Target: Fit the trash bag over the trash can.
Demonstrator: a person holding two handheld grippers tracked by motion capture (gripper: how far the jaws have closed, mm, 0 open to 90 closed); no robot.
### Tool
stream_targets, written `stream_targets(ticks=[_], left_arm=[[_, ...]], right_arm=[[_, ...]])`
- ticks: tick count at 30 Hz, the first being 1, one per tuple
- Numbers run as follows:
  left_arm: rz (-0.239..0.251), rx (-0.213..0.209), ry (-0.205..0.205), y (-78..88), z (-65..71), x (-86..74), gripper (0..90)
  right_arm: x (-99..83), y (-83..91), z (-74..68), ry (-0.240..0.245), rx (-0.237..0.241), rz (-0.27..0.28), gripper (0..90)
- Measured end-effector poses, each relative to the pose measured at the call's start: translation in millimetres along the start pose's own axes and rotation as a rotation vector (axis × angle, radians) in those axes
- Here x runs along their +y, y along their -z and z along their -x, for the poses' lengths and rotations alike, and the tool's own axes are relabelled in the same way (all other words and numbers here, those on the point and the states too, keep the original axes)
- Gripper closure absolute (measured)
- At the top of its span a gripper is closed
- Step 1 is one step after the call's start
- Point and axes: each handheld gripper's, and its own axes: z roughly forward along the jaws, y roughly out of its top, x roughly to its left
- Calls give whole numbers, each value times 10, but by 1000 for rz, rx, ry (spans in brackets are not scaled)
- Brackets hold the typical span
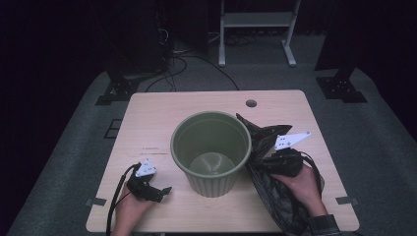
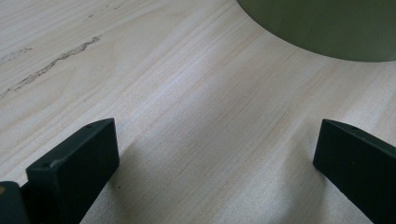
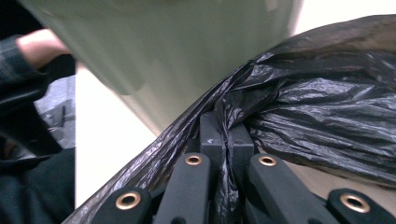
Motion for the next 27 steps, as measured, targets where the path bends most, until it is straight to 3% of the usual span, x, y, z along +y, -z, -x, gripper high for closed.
stream_targets(ticks=[6, 17, 27], left_arm=[[0, 1, 0, 0, 0, 0, 0], [-2, 1, 0, 2, 1, 0, 0], [-2, 2, 1, 1, 2, 0, 0]], right_arm=[[144, 139, -120, 53, 42, 12, 883], [376, 367, -279, 133, 189, 53, 881], [631, 464, -409, 194, 208, 57, 880]])
